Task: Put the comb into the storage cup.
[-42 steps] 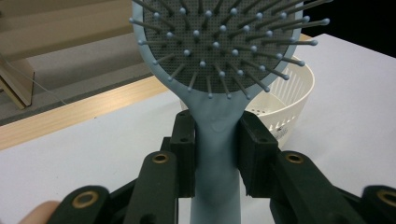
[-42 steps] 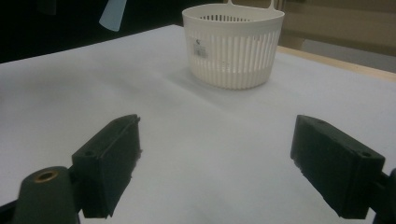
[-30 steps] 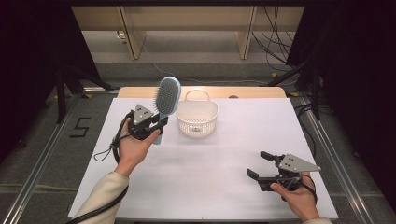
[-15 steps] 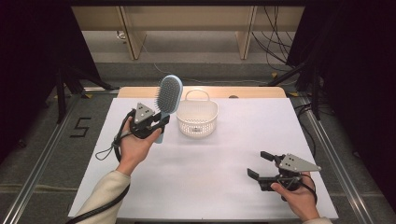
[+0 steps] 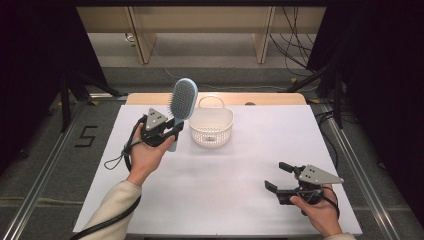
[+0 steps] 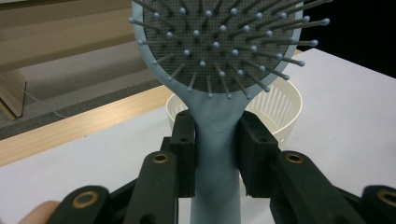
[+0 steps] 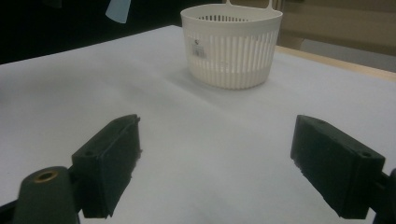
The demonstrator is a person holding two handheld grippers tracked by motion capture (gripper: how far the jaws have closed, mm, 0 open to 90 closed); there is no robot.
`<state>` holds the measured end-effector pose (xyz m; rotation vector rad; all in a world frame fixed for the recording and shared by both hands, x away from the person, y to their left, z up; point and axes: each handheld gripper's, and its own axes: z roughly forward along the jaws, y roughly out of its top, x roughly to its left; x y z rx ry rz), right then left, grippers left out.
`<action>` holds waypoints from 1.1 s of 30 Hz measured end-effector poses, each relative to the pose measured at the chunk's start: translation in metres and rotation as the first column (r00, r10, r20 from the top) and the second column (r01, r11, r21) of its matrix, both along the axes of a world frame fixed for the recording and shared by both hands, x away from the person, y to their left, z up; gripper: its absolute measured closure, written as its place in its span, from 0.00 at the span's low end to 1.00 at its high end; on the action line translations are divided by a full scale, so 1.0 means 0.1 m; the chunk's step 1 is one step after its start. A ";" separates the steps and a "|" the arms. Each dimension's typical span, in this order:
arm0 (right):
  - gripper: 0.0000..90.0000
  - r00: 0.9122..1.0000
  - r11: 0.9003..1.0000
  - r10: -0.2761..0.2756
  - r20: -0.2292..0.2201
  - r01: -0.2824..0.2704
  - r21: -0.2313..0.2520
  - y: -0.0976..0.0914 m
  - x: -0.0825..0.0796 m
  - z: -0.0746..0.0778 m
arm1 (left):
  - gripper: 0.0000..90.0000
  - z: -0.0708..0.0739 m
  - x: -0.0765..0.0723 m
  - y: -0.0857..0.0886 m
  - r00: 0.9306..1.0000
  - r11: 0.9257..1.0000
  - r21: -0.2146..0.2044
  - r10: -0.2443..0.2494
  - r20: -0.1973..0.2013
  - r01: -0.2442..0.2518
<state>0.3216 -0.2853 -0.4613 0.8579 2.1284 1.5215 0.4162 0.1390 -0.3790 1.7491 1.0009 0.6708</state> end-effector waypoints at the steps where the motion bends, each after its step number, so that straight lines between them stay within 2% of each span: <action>1: 0.18 1.000 1.000 0.000 0.000 0.000 0.000 0.00 0.00 0.00 | 0.78 0.00 0.00 0.00 1.000 1.000 -0.001 0.001 0.000 -0.001; 33: 0.18 1.000 1.000 0.000 -0.001 0.000 0.000 0.00 0.00 0.00 | 0.78 0.07 0.06 -0.04 1.000 1.000 -0.017 -0.007 0.020 0.008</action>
